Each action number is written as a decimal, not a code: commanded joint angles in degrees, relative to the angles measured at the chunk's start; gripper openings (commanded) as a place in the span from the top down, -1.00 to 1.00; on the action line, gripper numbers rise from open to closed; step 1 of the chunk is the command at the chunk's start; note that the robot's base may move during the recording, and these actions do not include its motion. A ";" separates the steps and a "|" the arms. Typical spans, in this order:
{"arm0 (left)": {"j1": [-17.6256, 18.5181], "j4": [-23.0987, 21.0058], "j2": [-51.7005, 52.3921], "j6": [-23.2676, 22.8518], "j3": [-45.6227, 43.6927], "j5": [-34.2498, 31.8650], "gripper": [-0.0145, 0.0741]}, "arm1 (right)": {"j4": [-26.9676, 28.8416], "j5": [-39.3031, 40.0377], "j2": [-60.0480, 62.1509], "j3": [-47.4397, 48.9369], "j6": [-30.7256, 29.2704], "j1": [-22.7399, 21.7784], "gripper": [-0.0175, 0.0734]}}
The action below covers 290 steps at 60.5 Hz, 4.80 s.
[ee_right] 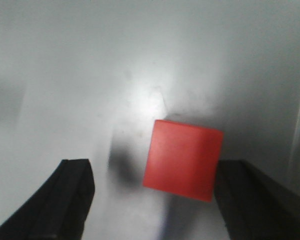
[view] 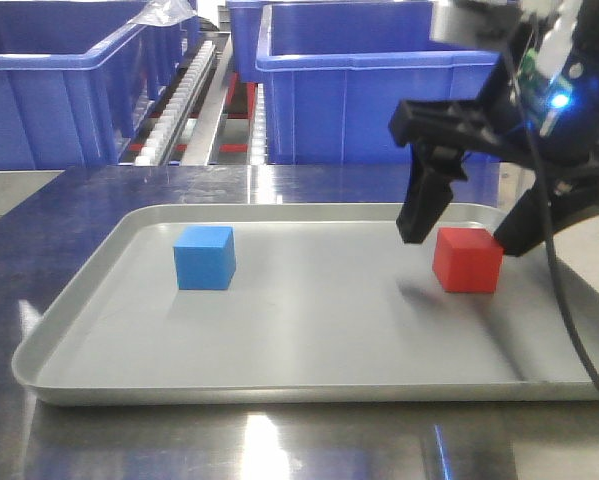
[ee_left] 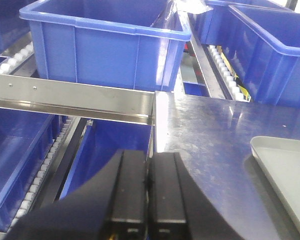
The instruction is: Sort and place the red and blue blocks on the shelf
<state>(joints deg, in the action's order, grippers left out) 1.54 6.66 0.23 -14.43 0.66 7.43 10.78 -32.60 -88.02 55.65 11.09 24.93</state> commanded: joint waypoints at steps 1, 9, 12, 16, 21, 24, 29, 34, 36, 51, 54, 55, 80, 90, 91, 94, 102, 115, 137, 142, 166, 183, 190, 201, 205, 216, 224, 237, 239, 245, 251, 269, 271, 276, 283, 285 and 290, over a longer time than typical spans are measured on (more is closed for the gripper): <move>-0.12 -0.44 0.88 0.04 1.16 -4.81 0.36 | -0.76 2.62 0.89 2.55 -0.10 -0.08 -0.72; -0.12 -0.44 0.88 0.04 1.16 -4.81 0.36 | -2.79 2.27 -0.55 4.13 -0.10 -0.08 -0.72; -0.12 -0.44 0.88 0.04 1.16 -4.81 0.36 | -3.29 2.13 -0.86 4.75 -0.10 -0.08 -0.72; -0.12 -0.44 0.88 0.04 1.16 -4.81 0.36 | -3.76 2.00 -1.05 5.42 -0.10 -0.08 -0.72; -0.12 -0.44 0.88 0.04 1.16 -4.81 0.36 | -4.08 1.72 -1.05 5.68 -0.10 -0.08 -0.71; -0.12 -0.44 0.88 0.04 1.16 -4.81 0.36 | -4.08 1.44 -1.05 5.68 -0.10 -0.08 -0.69; -0.12 -0.44 0.88 0.04 1.16 -4.81 0.36 | -4.40 0.24 -1.05 5.68 -0.10 -0.08 -0.60; -0.12 -0.44 0.88 0.04 1.16 -4.81 0.36 | -4.43 -0.65 -1.05 5.68 -0.10 -0.08 -0.51; -0.12 -0.44 0.88 0.04 1.16 -4.81 0.36 | -4.48 -0.88 -1.05 5.68 -0.10 -0.08 -0.48; -0.12 -0.44 0.88 0.04 1.16 -4.81 0.36 | -4.74 -1.84 -1.05 5.68 -0.10 -0.08 -0.45; -0.12 -0.44 0.88 0.04 1.16 -4.81 0.36 | -4.87 -1.97 -1.05 5.68 -0.10 -0.08 -0.45; -0.12 -0.44 0.88 0.04 1.16 -4.81 0.36 | -4.99 -1.98 -1.05 5.68 -0.10 -0.08 -0.45; -0.12 -0.44 0.88 0.04 1.16 -4.81 0.36 | -7.53 -2.10 -1.05 5.68 -0.10 -0.08 -0.03; -0.12 -0.44 0.88 0.04 1.16 -4.81 0.36 | -7.53 -2.19 -0.76 5.68 -0.10 -0.08 0.28; -0.12 -0.44 0.88 0.04 1.16 -4.81 0.36 | -7.53 -2.19 -0.66 5.68 -0.10 -0.08 0.30; -0.12 -0.44 0.88 0.04 1.16 -4.81 0.36 | -7.53 -2.19 -0.09 5.68 -0.10 -0.08 0.37; -0.12 -0.44 0.88 0.04 1.16 -4.81 0.36 | -7.53 -1.79 2.71 5.68 -0.10 -0.08 0.51; -0.12 -0.44 0.88 0.04 1.16 -4.81 0.36 | -9.02 1.07 11.10 5.68 -0.10 -0.14 0.51; -0.12 -0.44 0.88 0.04 1.16 -4.81 0.36 | -12.51 5.20 27.59 3.69 -0.10 -4.84 0.51; -0.12 -0.44 0.88 0.04 1.16 -4.81 0.36 | -12.51 7.18 31.16 1.07 -0.10 -7.16 0.51; -0.12 -0.44 0.88 0.04 1.16 -4.81 0.36 | -12.46 14.56 52.73 -18.45 -0.10 -17.61 0.51; -0.12 -0.44 0.88 0.04 1.16 -4.81 0.36 | -12.46 16.17 63.83 -28.84 -0.10 -20.43 0.51; -0.12 -0.44 0.88 0.04 1.16 -4.81 0.36 | -12.46 16.05 64.43 -30.04 -0.10 -20.43 0.51; -0.12 -0.44 0.88 0.04 1.16 -4.81 0.36 | -12.46 16.52 64.43 -30.04 -0.10 -20.43 0.51; -0.12 -0.44 0.88 0.04 1.16 -4.81 0.36 | -12.46 16.52 64.43 -30.04 -0.10 -20.43 0.51; -0.12 -0.44 0.88 0.04 1.16 -4.81 0.36 | -12.46 16.52 64.43 -30.04 -0.10 -20.43 0.51; -0.12 -0.44 0.88 0.04 1.16 -4.81 0.36 | -12.46 16.52 64.43 -30.04 -0.10 -20.43 0.51; -0.12 -0.44 0.88 0.04 1.16 -4.81 0.36 | -12.46 16.52 64.43 -30.04 -0.10 -20.43 0.51; -0.12 -0.44 0.88 0.04 1.16 -4.81 0.36 | -12.46 16.52 64.43 -30.04 -0.10 -20.43 0.51; -0.12 -0.44 0.88 0.04 1.16 -4.81 0.36 | -12.46 16.52 64.43 -30.04 -0.10 -20.43 0.51; -0.12 -0.44 0.88 0.04 1.16 -4.81 0.36 | -12.46 16.52 64.43 -30.04 -0.10 -20.43 0.51; 0.66 -4.25 -2.38 -0.68 -2.95 -6.14 0.36 | -12.46 16.52 64.43 -30.04 -0.10 -20.43 0.51; 0.90 -4.43 -4.70 -0.43 -5.77 -5.11 0.36 | -12.46 16.52 64.43 -30.04 -0.10 -20.43 0.51; 1.13 -4.03 -12.35 -0.43 -14.50 -0.87 0.36 | -12.46 16.52 64.43 -30.04 -0.10 -20.43 0.51; 1.13 -3.82 -26.03 -0.17 -29.01 7.28 0.36 | -12.46 16.52 64.43 -30.04 -0.10 -20.43 0.51; 2.11 -3.67 -29.61 0.06 -32.45 9.28 0.36 | -12.46 16.52 64.43 -30.04 -0.10 -20.43 0.51; 4.82 -0.86 -37.56 0.06 -38.50 11.60 0.36 | -12.46 16.52 64.43 -30.04 -0.10 -20.36 0.51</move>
<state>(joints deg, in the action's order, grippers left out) 4.21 4.29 -30.39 -14.43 -30.75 19.69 -1.05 -21.51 -23.33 23.99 11.09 4.85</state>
